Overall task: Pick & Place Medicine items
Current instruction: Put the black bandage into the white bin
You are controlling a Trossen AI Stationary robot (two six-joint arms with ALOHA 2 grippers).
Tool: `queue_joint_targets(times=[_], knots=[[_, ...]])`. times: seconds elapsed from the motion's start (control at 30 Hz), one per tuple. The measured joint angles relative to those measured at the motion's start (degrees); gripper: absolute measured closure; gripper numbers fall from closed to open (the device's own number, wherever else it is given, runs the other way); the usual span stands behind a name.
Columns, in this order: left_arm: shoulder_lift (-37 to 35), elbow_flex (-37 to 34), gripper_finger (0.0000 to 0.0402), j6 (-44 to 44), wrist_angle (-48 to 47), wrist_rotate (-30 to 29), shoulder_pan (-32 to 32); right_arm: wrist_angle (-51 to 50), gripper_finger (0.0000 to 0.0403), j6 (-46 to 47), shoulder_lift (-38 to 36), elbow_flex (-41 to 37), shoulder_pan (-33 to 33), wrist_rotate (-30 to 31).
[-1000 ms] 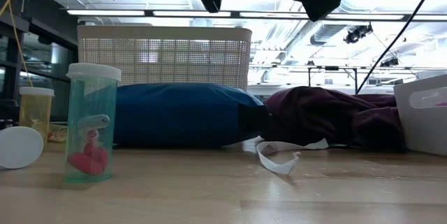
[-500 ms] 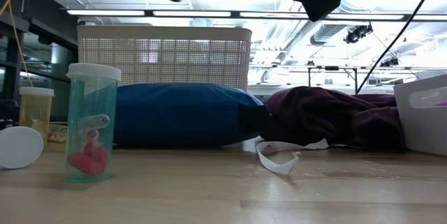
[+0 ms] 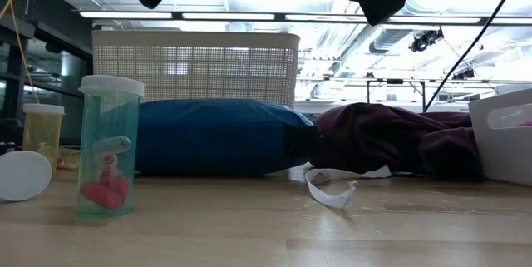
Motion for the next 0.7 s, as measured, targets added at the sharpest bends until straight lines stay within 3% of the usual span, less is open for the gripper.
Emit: queue_joint_targets(times=[0.4, 0.7], knots=[[0.00, -0.01, 0.0155, -0.97, -6.48, 1.99, -3.48, 0.02, 0.0117, 0.00, 0.00, 0.00, 0.00, 0.00], [0.00, -0.01, 0.0155, -11.33, -15.27, -0.52, -12.22, 0.04, 0.0117, 0.00, 0.00, 0.00, 0.01, 0.00]])
